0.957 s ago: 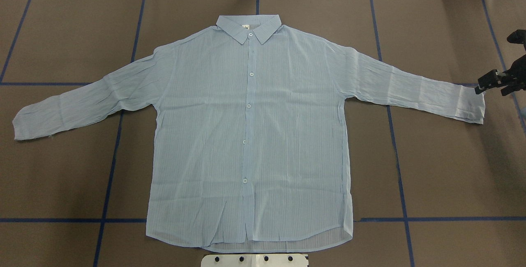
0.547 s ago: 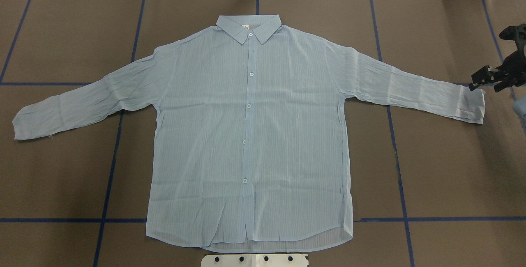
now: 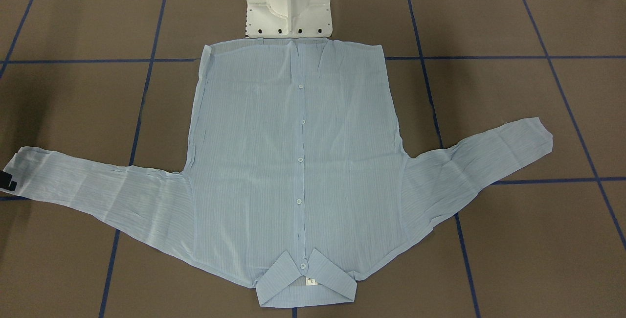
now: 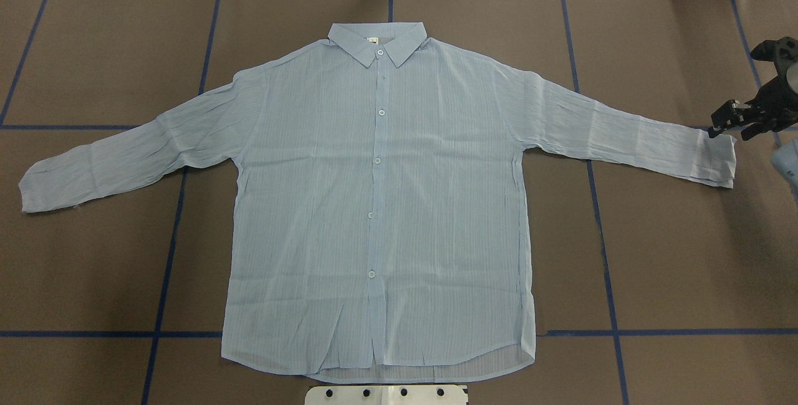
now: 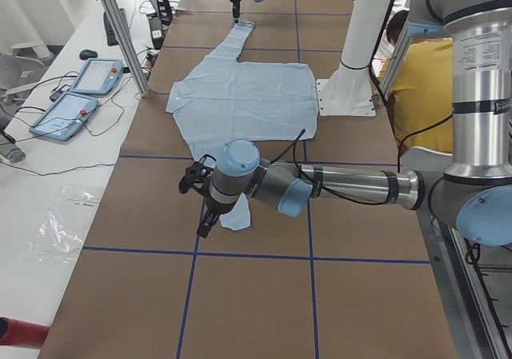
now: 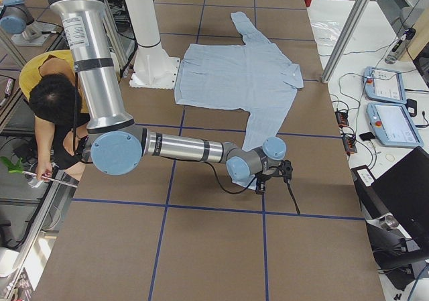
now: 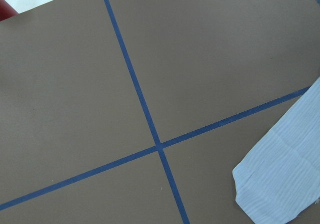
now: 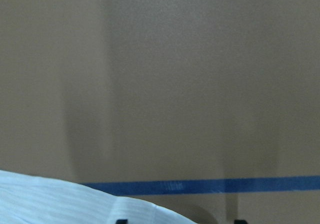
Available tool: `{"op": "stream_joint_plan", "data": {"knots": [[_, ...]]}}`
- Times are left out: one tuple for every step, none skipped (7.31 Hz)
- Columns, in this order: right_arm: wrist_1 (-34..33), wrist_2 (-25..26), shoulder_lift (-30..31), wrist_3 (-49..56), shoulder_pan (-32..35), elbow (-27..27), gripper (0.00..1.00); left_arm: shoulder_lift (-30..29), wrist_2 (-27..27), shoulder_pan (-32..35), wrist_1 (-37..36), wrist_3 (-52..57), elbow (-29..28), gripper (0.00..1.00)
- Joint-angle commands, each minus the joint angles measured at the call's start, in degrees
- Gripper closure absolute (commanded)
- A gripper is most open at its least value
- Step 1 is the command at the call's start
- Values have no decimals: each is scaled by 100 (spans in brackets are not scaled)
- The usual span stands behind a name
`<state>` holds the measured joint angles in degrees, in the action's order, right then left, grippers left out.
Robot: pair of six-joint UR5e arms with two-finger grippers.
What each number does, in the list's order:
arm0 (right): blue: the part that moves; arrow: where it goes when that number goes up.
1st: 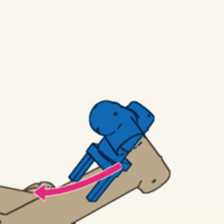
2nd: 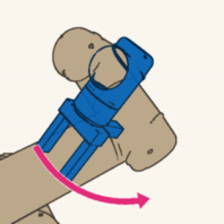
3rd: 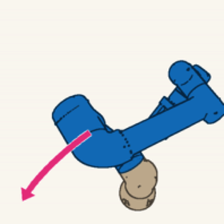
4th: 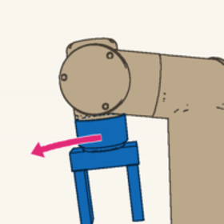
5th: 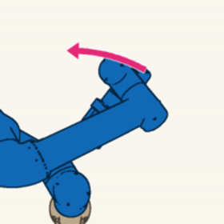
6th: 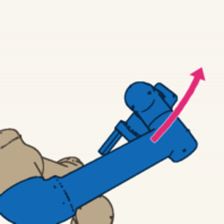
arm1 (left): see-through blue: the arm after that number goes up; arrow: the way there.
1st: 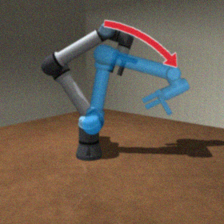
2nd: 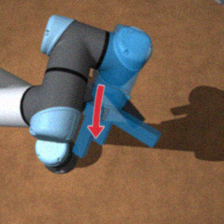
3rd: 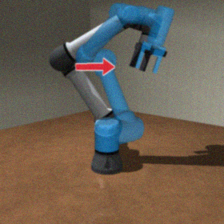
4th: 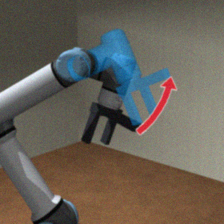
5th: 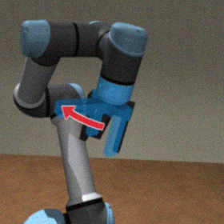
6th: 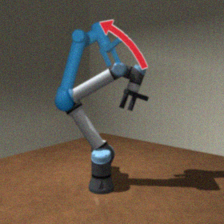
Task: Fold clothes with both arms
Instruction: 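Grasp the sleeve cuff nearest the right gripper and carry it across the shirt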
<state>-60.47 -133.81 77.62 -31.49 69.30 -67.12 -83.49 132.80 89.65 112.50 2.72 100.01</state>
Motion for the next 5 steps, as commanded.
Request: {"op": "stream_joint_plan", "data": {"knots": [[0, -13, 25, -6, -4, 41, 34, 0, 0, 0, 0, 0, 1, 0], [-9, -22, 34, -6, -4, 50, 46, 0, 0, 0, 0, 0, 9, 0], [-9, -31, 34, -15, 5, 42, 73, 0, 0, 0, 0, 0, 9, 0], [-9, -31, 34, -6, -4, 41, 100, 0, 0, 0, 0, 0, 27, 0], [0, -40, 52, -6, 5, 33, 100, 0, 0, 0, 0, 0, 44, 0]]}}
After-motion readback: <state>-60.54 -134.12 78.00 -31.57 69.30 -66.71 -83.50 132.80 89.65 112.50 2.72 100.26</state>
